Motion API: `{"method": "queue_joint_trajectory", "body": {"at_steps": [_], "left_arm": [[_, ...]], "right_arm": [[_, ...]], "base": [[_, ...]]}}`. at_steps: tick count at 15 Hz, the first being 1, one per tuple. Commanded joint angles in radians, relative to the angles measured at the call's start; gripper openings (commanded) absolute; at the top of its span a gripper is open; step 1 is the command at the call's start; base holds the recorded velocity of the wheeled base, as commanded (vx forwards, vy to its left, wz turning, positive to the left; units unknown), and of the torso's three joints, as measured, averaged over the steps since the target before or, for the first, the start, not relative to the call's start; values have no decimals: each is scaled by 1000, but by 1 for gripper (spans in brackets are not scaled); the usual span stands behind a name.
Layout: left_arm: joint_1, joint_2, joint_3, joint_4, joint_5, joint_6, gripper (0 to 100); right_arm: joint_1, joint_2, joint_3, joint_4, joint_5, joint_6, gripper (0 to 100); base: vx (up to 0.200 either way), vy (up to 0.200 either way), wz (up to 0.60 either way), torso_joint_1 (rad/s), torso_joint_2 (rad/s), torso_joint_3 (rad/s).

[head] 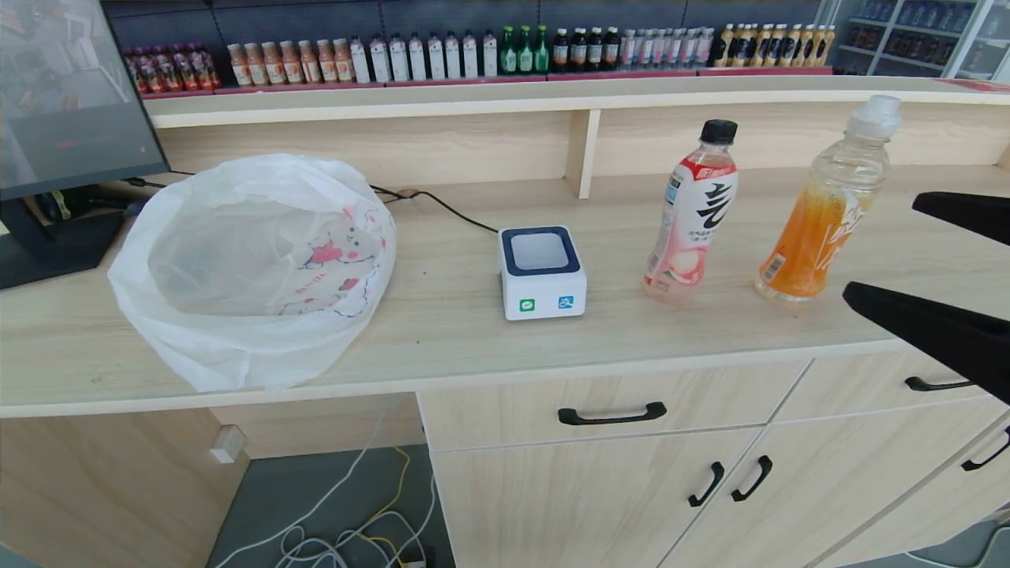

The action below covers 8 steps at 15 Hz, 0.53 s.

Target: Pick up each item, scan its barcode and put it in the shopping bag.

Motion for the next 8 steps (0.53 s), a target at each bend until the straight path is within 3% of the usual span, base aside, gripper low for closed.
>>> {"method": "queue_joint_trajectory", "body": {"at_steps": [1, 4, 8], "left_arm": [[0, 0, 0, 0, 0, 0, 100], [0, 0, 0, 0, 0, 0, 100], [0, 0, 0, 0, 0, 0, 100]], "right_arm": [[70, 133, -37, -27, -27, 19, 100], [103, 228, -74, -62, -60, 22, 100], [127, 268, -20, -137, -142, 51, 100]], "base": [[0, 0, 0, 0, 0, 0], [0, 0, 0, 0, 0, 0], [0, 0, 0, 0, 0, 0]]}}
